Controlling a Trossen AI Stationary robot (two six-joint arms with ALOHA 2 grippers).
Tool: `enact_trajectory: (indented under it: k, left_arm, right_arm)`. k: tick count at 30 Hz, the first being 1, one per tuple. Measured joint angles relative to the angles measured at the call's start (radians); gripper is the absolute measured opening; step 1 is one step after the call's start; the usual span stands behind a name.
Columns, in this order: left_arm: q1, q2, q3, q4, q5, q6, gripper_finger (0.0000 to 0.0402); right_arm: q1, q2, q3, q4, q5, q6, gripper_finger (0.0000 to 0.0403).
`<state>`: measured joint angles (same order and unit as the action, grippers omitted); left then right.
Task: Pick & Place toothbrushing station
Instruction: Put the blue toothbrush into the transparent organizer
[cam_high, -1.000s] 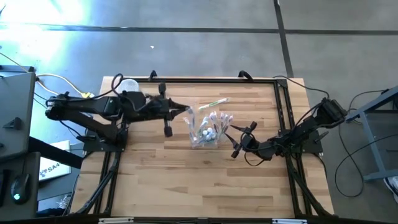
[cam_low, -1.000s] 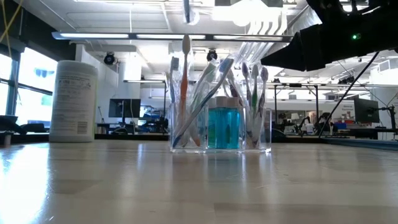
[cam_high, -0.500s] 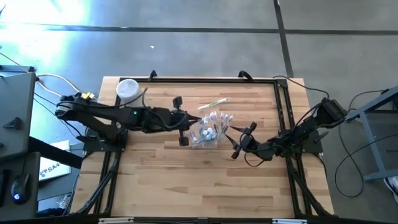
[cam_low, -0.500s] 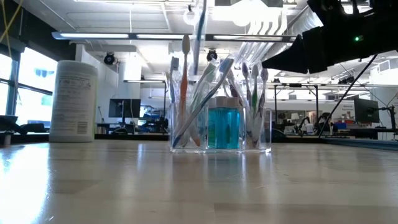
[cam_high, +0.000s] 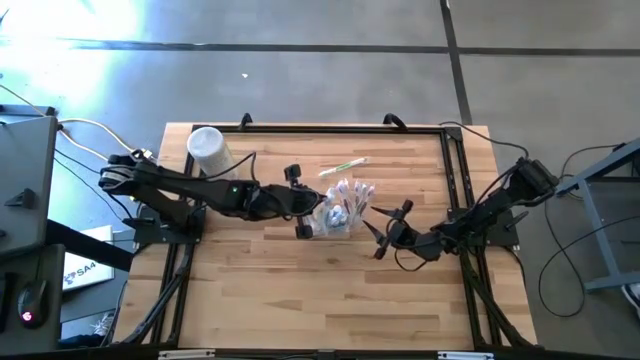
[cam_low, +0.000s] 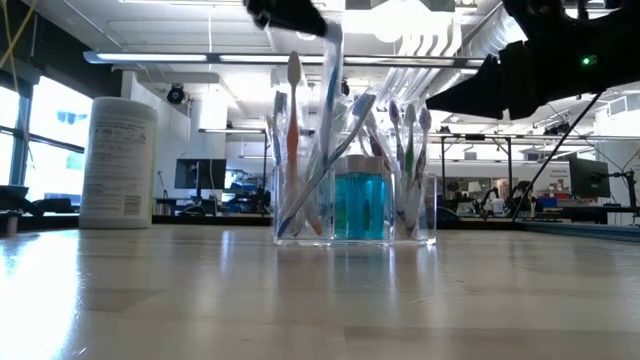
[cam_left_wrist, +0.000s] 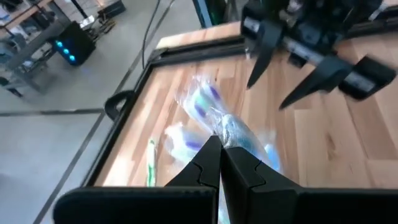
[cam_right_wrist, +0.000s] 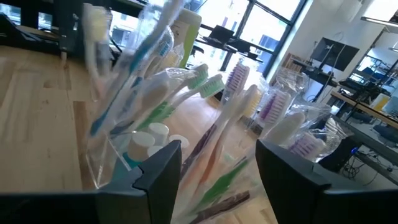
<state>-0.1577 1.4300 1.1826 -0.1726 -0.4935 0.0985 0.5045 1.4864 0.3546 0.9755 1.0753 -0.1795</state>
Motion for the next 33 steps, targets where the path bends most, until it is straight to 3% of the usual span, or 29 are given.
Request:
enact_trajectory:
  k: [7, 15, 22, 33]
  left_arm:
    - [0.0, -0.025, -0.099, 0.062, -0.143, -0.017, 0.0]
    - [0.0, -0.092, -0.099, 0.082, -0.144, 0.01, 0.0]
    - [0.0, -0.071, -0.099, 0.02, -0.327, 0.028, 0.0]
    - [0.0, -0.071, -0.078, 0.074, -0.355, 0.111, 0.0]
  right_arm:
    - [0.026, 0.0, 0.0, -0.001, 0.044, 0.0, 0.02]
    - [0.016, 0.0, 0.0, 0.007, 0.049, 0.0, 0.02]
    - [0.011, 0.0, 0.0, 0.008, 0.045, 0.0, 0.02]
    - [0.011, 0.0, 0.0, 0.008, 0.045, 0.0, 0.02]
